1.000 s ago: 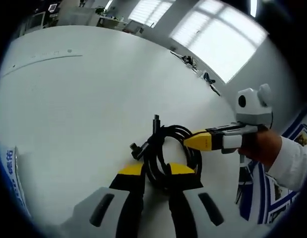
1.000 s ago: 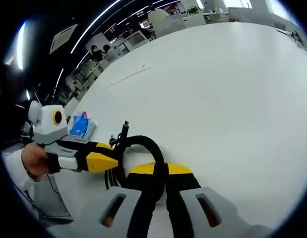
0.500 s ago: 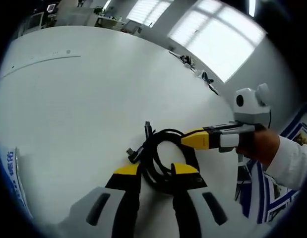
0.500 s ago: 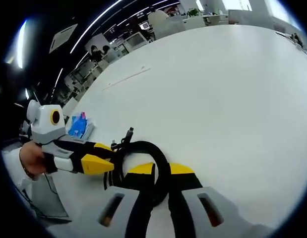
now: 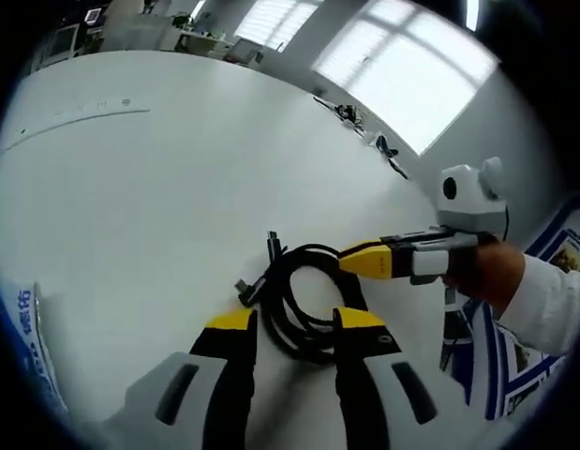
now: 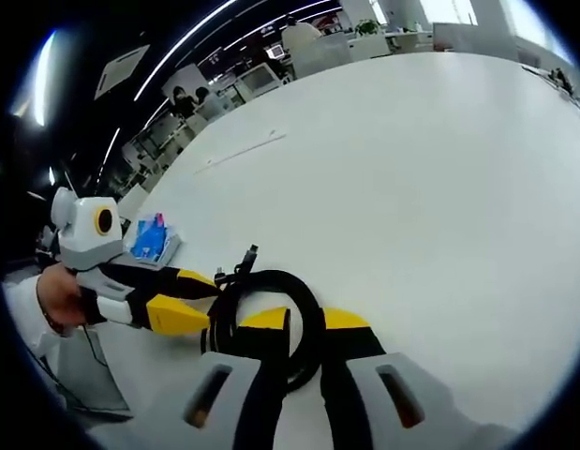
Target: Arrange the tabletop items into an orderly group along one side of the table until the central work area is clear of visible clutter.
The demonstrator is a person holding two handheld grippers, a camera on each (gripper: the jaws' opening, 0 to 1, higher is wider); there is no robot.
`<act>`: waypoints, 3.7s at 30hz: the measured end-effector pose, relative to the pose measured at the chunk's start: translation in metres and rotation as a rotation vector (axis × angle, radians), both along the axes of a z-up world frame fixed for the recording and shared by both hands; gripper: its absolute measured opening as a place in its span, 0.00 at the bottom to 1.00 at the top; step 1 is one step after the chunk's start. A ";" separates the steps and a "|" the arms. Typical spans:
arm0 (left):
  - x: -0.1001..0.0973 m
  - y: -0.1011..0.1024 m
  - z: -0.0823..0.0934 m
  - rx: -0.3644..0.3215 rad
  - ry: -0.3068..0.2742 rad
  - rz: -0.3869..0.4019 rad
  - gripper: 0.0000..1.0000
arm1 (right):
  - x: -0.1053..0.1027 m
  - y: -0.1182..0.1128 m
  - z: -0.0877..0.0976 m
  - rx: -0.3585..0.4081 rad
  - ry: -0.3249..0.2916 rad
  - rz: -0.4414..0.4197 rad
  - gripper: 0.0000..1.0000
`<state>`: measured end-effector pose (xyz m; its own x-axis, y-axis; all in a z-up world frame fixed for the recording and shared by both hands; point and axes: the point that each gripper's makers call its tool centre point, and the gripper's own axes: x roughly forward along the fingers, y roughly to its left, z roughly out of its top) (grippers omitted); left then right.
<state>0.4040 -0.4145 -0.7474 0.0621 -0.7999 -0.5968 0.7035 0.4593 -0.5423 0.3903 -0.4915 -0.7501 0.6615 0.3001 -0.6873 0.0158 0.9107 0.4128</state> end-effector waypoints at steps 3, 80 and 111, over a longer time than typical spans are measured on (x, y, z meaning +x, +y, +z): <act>-0.001 0.001 0.002 -0.003 -0.003 -0.004 0.32 | -0.001 0.000 0.003 -0.006 -0.005 -0.003 0.11; 0.001 0.127 0.131 -0.220 -0.201 0.014 0.75 | -0.006 0.064 0.108 -0.111 -0.191 -0.008 0.42; 0.018 0.259 0.161 -0.213 -0.269 0.095 0.77 | 0.025 0.202 0.130 -0.061 -0.248 0.069 0.43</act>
